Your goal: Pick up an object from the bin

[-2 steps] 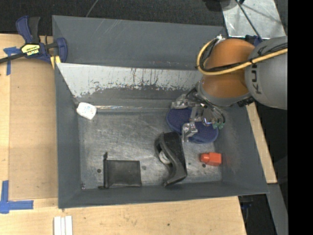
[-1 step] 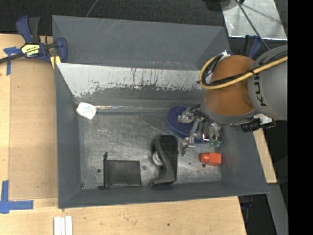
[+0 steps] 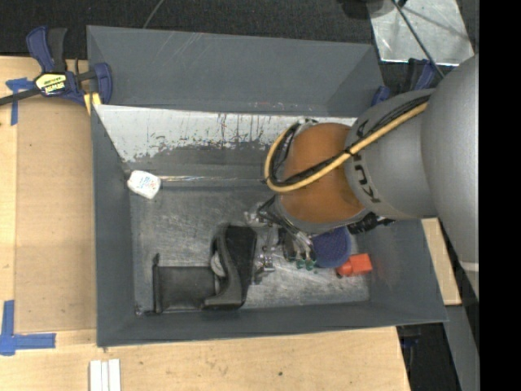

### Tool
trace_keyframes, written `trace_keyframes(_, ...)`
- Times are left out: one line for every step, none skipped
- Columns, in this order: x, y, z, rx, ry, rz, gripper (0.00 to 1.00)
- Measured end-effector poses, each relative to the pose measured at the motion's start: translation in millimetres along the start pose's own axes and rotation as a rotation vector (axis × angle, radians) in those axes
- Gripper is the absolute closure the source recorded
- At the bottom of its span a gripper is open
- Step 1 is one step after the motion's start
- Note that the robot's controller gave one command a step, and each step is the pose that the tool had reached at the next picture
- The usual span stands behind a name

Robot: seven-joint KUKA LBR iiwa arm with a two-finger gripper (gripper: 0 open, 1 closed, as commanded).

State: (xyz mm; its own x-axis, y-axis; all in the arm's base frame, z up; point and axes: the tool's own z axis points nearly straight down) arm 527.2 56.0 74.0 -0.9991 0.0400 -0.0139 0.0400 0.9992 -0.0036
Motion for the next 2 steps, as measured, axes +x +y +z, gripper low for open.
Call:
trace_keyframes(-48.7,59,0,-0.001,0.005,-0.164,0.00)
trace_keyframes(-24.7,93,-125,-0.008,0.002,-0.180,0.00)
